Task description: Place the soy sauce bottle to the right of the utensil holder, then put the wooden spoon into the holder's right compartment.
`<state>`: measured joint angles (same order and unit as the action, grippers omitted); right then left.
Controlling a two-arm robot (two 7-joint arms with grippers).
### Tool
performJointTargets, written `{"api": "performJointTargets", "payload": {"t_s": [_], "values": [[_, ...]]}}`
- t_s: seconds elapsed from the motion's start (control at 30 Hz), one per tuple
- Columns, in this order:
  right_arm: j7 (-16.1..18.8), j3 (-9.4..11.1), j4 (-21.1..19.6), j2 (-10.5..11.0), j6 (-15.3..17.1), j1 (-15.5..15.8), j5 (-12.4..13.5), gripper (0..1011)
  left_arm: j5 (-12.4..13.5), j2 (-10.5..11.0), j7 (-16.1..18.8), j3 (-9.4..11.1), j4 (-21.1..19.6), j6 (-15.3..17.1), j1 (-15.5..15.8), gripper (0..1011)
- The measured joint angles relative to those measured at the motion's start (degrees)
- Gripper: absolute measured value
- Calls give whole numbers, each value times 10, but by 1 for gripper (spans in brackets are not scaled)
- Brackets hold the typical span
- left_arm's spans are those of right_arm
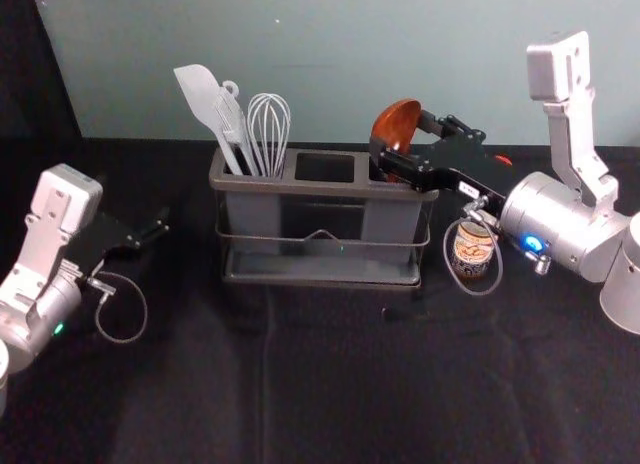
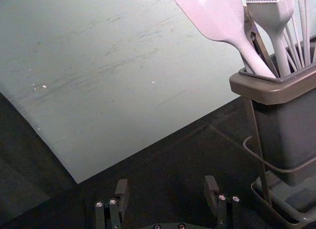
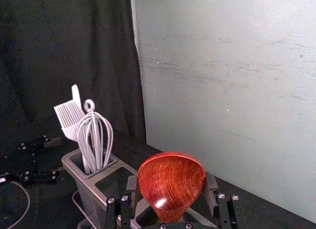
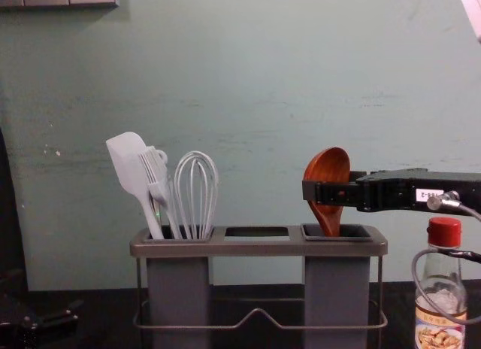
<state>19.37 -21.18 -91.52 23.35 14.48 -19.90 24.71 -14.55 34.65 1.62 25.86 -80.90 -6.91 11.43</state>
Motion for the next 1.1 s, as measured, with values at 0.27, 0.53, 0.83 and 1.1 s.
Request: {"api": "performJointTargets", "payload": {"t_s": [0.27,0.53,0.83,1.1], "values": [[0,0,0,0,0,0,0,829,0,0,0,0,0,0,0,1005],[1,0,0,0,0,0,0,953,0,0,0,0,0,0,0,1005],[1,0,-1,0,0,0,0,1002,0,0,0,0,0,0,0,1005],[0,1,-3,0,-1,0,0,1003,0,0,0,0,0,0,0,1005]]}}
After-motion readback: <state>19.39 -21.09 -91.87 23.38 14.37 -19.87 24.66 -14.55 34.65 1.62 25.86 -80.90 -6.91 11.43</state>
